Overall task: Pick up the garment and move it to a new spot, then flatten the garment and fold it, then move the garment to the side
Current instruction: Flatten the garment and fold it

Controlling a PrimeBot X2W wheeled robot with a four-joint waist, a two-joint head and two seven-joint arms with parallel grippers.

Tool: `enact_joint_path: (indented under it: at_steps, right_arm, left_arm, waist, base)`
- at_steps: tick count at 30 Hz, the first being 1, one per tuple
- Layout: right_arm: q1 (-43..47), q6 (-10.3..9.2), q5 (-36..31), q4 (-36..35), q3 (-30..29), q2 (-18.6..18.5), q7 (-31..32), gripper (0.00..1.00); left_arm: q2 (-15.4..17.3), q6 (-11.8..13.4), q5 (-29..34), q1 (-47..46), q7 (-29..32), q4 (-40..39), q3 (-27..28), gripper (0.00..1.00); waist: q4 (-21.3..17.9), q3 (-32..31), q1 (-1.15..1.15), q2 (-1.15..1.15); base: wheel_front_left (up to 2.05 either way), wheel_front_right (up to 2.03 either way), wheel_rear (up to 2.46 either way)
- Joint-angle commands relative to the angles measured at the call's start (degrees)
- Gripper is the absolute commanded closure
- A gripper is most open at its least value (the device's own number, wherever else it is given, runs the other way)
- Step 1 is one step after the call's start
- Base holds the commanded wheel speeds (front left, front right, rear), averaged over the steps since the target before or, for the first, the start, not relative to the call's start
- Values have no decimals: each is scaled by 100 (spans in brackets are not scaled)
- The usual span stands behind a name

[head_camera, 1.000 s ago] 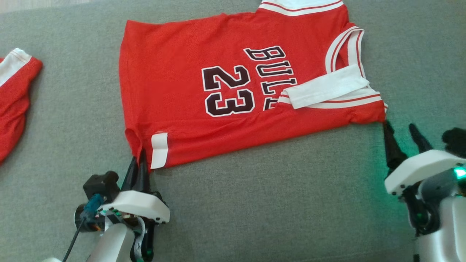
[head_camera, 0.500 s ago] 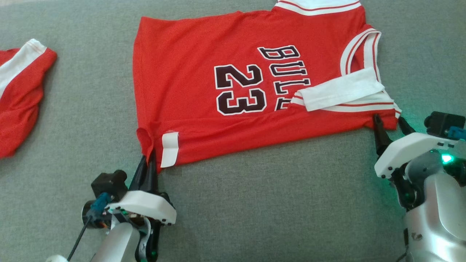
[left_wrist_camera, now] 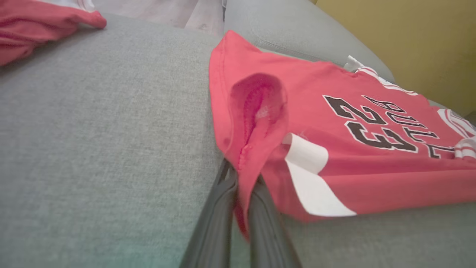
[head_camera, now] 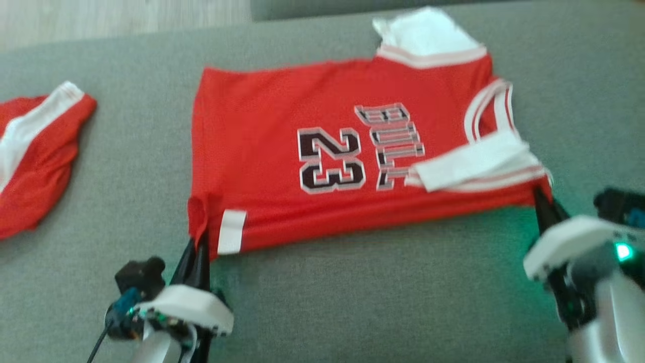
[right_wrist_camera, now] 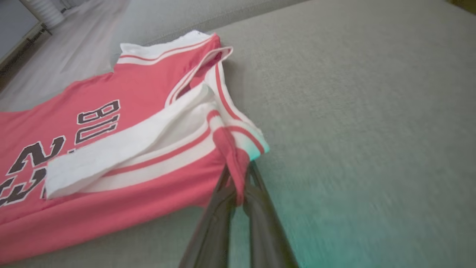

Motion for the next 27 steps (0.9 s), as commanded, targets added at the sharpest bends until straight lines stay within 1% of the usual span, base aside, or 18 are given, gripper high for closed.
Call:
enact_joint_path:
  at_steps: [1, 5, 8, 11, 14, 15, 16, 17, 18, 19, 23, 25, 27]
  right_arm:
    - [273, 39, 62, -528, 86, -32, 146, 100]
    - [1067, 39, 163, -1407, 111, -32, 768, 100]
    - [1549, 39, 321, -1869, 103, -31, 1178, 100]
    - [1839, 39, 363, -2078, 25, -31, 1372, 100]
    - [1929, 39, 424, -2102, -24, -31, 1393, 100]
    - [1934, 39, 424, -2088, -39, -31, 1391, 91]
    - [1934, 39, 421, -2072, -47, -31, 1401, 65]
    - [1934, 39, 422, -2063, -68, -31, 1406, 18]
    - [1931, 39, 424, -2048, -84, -31, 1419, 0]
    - [1928, 39, 409, -2051, -86, -31, 1426, 0]
    - [1845, 39, 385, -2143, -100, -31, 1494, 0]
    - [1719, 39, 298, -2367, -137, -31, 1557, 0]
    - [1490, 39, 164, -2645, -136, -31, 1657, 0]
  left_arm:
    - [222, 38, -39, 110, 59, -238, 246, 100]
    - [397, 152, -106, 586, 404, -614, 225, 100]
    - [499, 290, -222, 1083, 751, -1015, 212, 100]
    - [633, 414, -308, 1541, 1150, -1453, 154, 100]
    - [696, 514, -402, 1808, 1410, -1816, 140, 100]
    - [708, 563, -410, 1848, 1453, -1896, 152, 100]
    - [712, 612, -423, 1874, 1499, -1957, 165, 100]
    - [709, 645, -442, 1885, 1552, -2006, 168, 100]
    - [715, 655, -451, 1883, 1595, -2049, 158, 42]
    - [721, 648, -442, 1870, 1599, -2097, 144, 0]
    - [712, 647, -428, 1793, 1517, -2182, 170, 0]
    - [722, 590, -483, 1638, 1489, -2255, 236, 0]
    - [779, 469, -561, 1372, 1554, -2318, 293, 0]
  waist:
    - [-60, -251, 0, 0]
    - [-168, -445, 0, 0]
    - [-246, -493, 0, 0]
    - [-254, -476, 0, 0]
    - [-213, -445, 0, 0]
    - [-191, -434, 0, 0]
    - [-172, -425, 0, 0]
    - [-143, -413, 0, 0]
    - [-120, -404, 0, 0]
    - [-92, -394, 0, 0]
    - [-56, -375, 0, 0]
    - [-46, -350, 0, 0]
    - [-57, -306, 0, 0]
  base:
    - [0, 0, 0]
    - [0, 0, 0]
    - [0, 0, 0]
    - [0, 0, 0]
    - [0, 0, 0]
    - [0, 0, 0]
    - [0, 0, 0]
    - [0, 0, 0]
    - [0, 0, 0]
    - [0, 0, 0]
    - [0, 0, 0]
    - [0, 0, 0]
    - [0, 0, 0]
